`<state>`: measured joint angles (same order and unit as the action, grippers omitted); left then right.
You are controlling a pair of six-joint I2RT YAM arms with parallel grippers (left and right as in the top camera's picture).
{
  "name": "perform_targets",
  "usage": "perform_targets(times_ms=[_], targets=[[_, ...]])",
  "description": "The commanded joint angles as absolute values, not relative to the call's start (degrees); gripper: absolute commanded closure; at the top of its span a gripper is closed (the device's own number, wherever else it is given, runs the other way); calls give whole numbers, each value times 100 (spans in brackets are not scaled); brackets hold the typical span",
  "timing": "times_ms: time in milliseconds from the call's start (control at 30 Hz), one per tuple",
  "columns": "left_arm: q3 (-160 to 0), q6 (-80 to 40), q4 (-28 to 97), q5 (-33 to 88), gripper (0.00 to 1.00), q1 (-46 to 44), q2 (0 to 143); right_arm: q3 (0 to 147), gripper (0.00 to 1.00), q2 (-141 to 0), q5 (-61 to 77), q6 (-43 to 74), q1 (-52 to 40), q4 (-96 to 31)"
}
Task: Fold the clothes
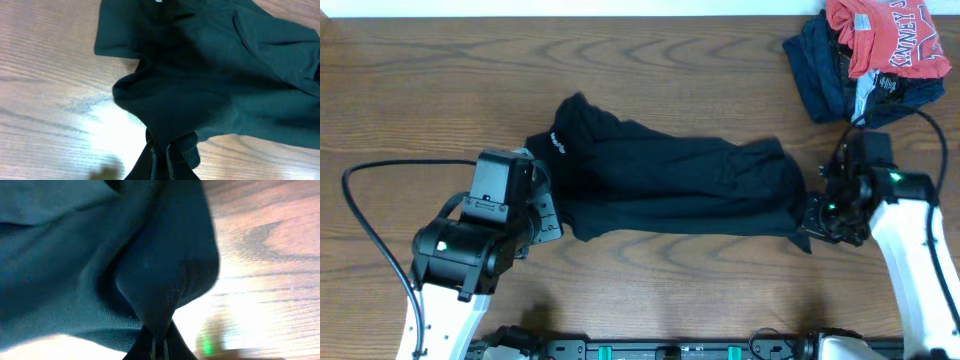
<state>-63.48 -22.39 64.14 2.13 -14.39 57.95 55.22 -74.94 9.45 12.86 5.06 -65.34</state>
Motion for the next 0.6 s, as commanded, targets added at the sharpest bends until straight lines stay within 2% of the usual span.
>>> perform_targets(times_ms=[0,300,567], targets=[[-6475,-2143,6464,78,94,-1415,5769,5607,99,-7301,1120,950,569,-6539],[-6473,-1992,5496,12,94,-1415,6184,5605,99,-7649,1120,939,556,-6005],[-6473,-1798,4333,-115,94,-1415,7426,5605,99,-8307,1094,937,556,-5256]])
